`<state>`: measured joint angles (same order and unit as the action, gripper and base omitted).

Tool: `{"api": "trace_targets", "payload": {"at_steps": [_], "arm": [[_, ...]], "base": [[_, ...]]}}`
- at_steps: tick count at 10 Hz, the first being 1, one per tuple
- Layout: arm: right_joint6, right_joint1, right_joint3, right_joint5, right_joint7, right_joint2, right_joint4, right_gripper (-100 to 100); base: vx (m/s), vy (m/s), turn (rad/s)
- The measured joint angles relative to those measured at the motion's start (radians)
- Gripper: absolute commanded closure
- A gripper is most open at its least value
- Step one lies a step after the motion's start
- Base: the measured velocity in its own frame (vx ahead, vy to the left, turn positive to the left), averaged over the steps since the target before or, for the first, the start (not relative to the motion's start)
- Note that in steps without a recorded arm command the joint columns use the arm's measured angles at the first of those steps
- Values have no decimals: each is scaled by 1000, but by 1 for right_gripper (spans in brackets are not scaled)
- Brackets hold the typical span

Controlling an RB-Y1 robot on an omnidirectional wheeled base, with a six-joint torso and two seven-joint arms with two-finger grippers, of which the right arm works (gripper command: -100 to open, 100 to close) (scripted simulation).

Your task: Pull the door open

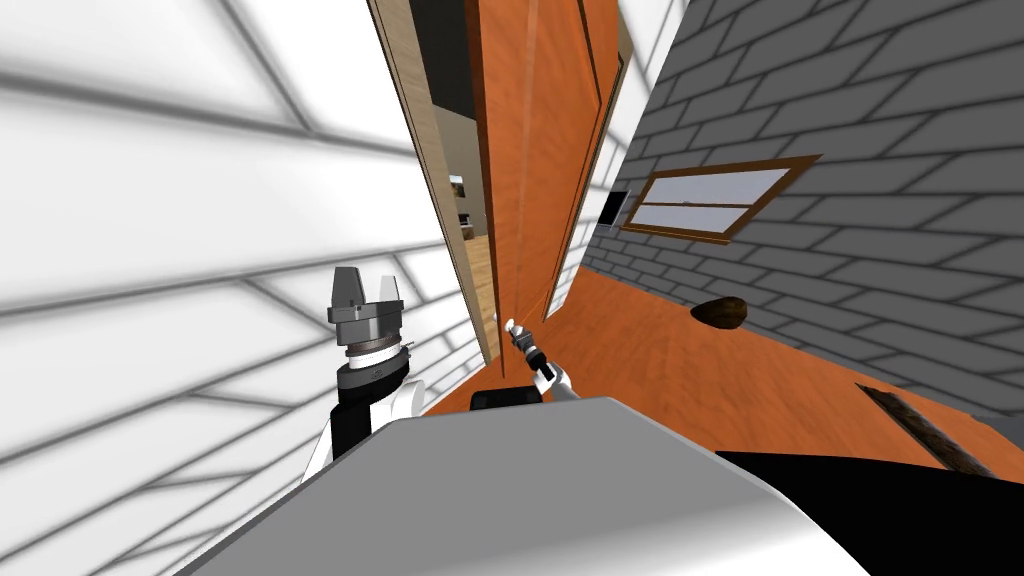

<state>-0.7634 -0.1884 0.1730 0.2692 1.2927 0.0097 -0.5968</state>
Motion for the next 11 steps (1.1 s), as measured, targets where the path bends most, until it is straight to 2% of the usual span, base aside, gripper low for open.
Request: {"api": "trace_targets", "payload": {"at_steps": [1, 5, 6, 8, 9, 11], "arm": [[8, -15, -3, -29, -2, -5, 19, 100], [71, 1, 2, -99, -9, -21, -16, 100], [72, -17, -2, -128, -7, -20, 24, 100], [95, 0, 3, -152, -11, -28, 17, 100], [111, 6, 6, -168, -14, -31, 11, -100], [84, 7, 27, -160, -28, -59, 6, -100]], "base": [[-98, -12, -24], [-84, -10, -8], [-75, -7, -9], [-54, -4, -5], [-107, -95, 224], [-101, -140, 168]]}}
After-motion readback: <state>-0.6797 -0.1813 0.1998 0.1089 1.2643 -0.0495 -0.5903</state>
